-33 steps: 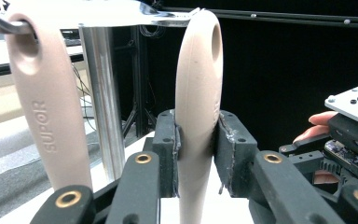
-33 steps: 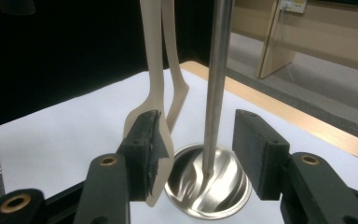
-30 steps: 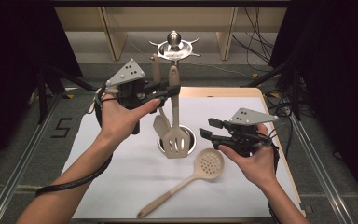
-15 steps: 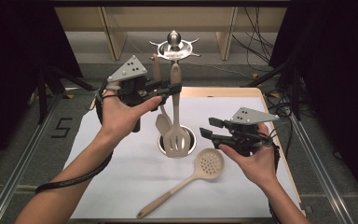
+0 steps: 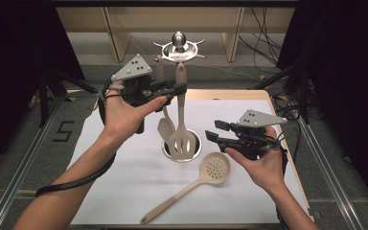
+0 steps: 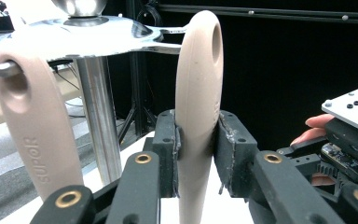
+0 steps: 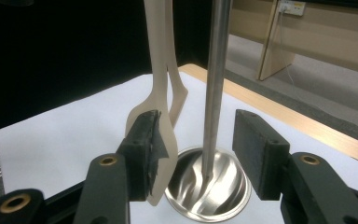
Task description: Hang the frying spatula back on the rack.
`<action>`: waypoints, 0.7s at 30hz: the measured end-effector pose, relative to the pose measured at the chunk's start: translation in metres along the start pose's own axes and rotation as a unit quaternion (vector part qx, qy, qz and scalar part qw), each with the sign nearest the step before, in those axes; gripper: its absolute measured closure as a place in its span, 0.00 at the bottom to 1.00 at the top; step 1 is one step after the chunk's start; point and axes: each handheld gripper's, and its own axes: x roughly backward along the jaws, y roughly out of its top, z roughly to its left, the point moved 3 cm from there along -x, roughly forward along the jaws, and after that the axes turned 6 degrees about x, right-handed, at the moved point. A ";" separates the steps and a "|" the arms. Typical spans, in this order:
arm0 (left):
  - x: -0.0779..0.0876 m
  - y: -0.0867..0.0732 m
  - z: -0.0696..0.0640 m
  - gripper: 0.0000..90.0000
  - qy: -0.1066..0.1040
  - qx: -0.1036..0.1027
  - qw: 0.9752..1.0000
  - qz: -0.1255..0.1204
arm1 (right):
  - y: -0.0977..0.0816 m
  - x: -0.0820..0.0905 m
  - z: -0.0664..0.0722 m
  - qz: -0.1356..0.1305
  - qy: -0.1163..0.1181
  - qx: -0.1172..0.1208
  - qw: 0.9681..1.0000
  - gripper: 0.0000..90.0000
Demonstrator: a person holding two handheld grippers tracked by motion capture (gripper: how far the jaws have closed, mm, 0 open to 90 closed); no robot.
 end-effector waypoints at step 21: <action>-0.005 0.002 0.006 0.79 0.005 0.001 1.000 0.005 | -0.001 -0.001 -0.002 -0.002 -0.002 0.009 1.000 0.57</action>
